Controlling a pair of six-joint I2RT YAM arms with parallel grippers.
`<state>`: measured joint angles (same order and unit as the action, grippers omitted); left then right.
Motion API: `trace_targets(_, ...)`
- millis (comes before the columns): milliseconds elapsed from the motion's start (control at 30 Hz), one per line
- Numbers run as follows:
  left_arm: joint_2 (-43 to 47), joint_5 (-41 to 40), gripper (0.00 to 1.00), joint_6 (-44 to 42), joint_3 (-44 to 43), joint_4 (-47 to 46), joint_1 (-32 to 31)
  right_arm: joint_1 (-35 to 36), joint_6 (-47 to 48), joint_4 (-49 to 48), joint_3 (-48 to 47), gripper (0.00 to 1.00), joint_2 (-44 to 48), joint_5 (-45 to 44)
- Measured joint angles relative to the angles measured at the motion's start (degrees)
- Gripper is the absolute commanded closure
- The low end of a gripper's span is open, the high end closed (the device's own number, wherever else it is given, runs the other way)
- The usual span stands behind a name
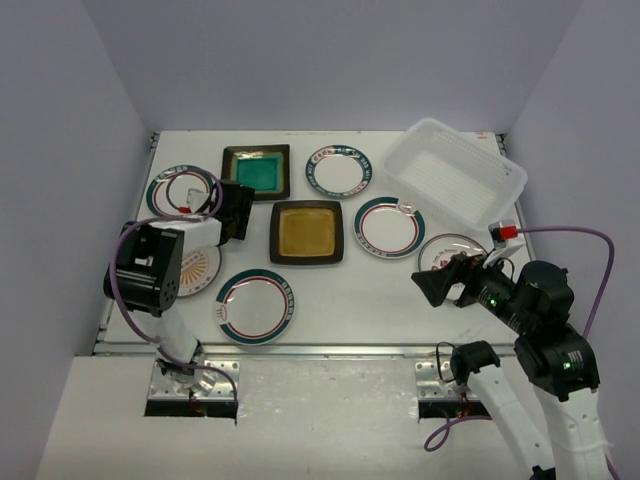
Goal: Place the plates into the plastic bin on the countertop
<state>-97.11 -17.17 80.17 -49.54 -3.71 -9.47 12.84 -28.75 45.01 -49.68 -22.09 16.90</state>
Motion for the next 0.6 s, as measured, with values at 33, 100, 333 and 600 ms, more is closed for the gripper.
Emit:
trace_targets(33, -1.74, -0.20, 0.10, -0.12, -1.02, -0.73, 0.21, 0.00, 0.00, -0.01, 0.10, 0.01, 0.11, 0.16)
trace_targets(100, -4.85, -0.32, 0.11, -0.09, -2.87, -2.06, 0.65, 0.00, 0.00, -0.02, 0.39, 0.01, 0.47, 0.16)
trace_targets(333, -11.82, 0.02, 0.26, 0.04, -9.08, -3.42, 1.97, 0.00, -0.24, -0.12, 1.21, 0.01, 0.99, 0.13)
trace_targets(600, -16.97, 1.45, 0.40, 0.15, -15.45, -2.09, 3.41, 0.00, -0.78, -0.95, 2.10, 0.01, 1.61, -0.06)
